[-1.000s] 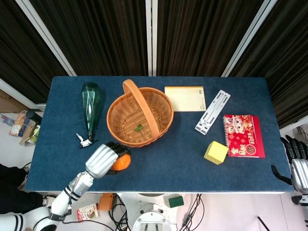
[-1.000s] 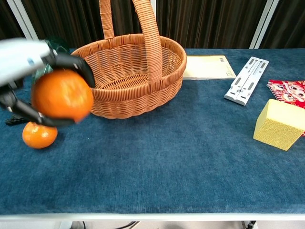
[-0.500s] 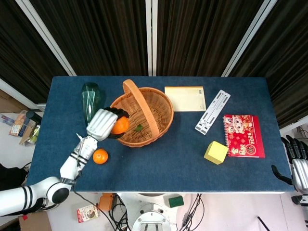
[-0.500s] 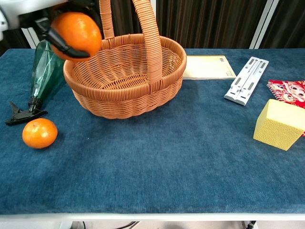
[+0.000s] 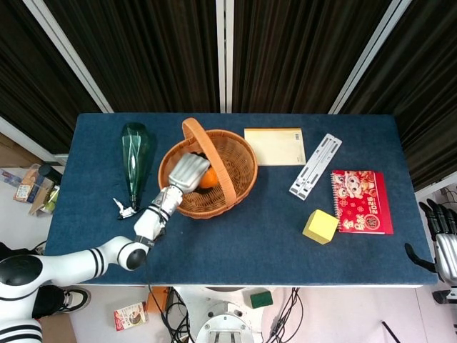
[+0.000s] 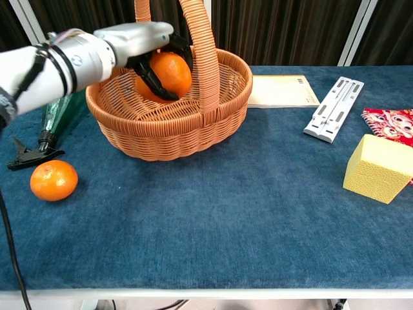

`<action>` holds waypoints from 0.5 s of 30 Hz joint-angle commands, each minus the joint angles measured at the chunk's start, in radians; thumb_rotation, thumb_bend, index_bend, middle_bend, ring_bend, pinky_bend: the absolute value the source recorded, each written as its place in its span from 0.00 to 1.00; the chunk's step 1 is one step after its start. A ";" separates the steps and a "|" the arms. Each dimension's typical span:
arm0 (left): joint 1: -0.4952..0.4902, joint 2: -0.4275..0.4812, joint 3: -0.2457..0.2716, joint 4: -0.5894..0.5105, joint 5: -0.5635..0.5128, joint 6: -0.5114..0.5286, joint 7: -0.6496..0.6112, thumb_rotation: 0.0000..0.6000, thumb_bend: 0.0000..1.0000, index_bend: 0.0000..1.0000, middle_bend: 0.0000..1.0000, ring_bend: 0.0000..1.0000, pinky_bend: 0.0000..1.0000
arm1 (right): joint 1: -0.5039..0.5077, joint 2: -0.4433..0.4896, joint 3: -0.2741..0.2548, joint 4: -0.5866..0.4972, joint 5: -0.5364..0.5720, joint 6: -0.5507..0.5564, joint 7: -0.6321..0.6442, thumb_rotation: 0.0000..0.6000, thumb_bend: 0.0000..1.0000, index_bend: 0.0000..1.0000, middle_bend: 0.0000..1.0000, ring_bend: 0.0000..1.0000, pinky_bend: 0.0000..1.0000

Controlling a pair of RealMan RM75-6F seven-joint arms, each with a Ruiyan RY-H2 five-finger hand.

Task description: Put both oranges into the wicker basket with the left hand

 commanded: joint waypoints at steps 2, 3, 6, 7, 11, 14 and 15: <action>-0.035 -0.046 0.013 0.064 -0.035 -0.035 0.003 1.00 0.25 0.30 0.37 0.36 0.42 | -0.001 0.002 0.001 0.002 0.000 0.001 0.007 1.00 0.32 0.00 0.00 0.00 0.00; -0.036 -0.049 0.016 0.070 -0.037 -0.035 0.003 1.00 0.24 0.25 0.30 0.28 0.38 | 0.000 0.002 0.001 0.003 0.001 -0.001 0.007 1.00 0.32 0.00 0.00 0.00 0.00; -0.039 -0.058 0.028 0.089 -0.027 -0.014 0.018 1.00 0.20 0.13 0.09 0.07 0.28 | 0.003 0.003 -0.001 0.003 0.000 -0.008 0.008 1.00 0.32 0.00 0.00 0.00 0.00; -0.038 -0.059 0.031 0.089 -0.020 -0.004 0.016 1.00 0.19 0.11 0.06 0.04 0.26 | 0.003 0.003 -0.002 0.003 -0.001 -0.008 0.008 1.00 0.32 0.00 0.00 0.00 0.00; -0.024 -0.031 0.040 0.047 -0.018 0.010 0.009 1.00 0.17 0.10 0.04 0.03 0.25 | 0.000 0.003 -0.001 0.002 -0.002 -0.001 0.010 1.00 0.32 0.00 0.00 0.00 0.00; -0.006 0.013 0.059 -0.023 -0.022 0.031 0.046 1.00 0.17 0.10 0.05 0.03 0.25 | -0.002 0.004 -0.002 0.000 -0.006 0.004 0.009 1.00 0.32 0.00 0.00 0.00 0.00; 0.003 0.029 0.064 -0.051 -0.021 0.046 0.060 1.00 0.17 0.10 0.06 0.04 0.25 | -0.003 0.004 -0.002 -0.001 -0.007 0.005 0.009 1.00 0.32 0.00 0.00 0.00 0.00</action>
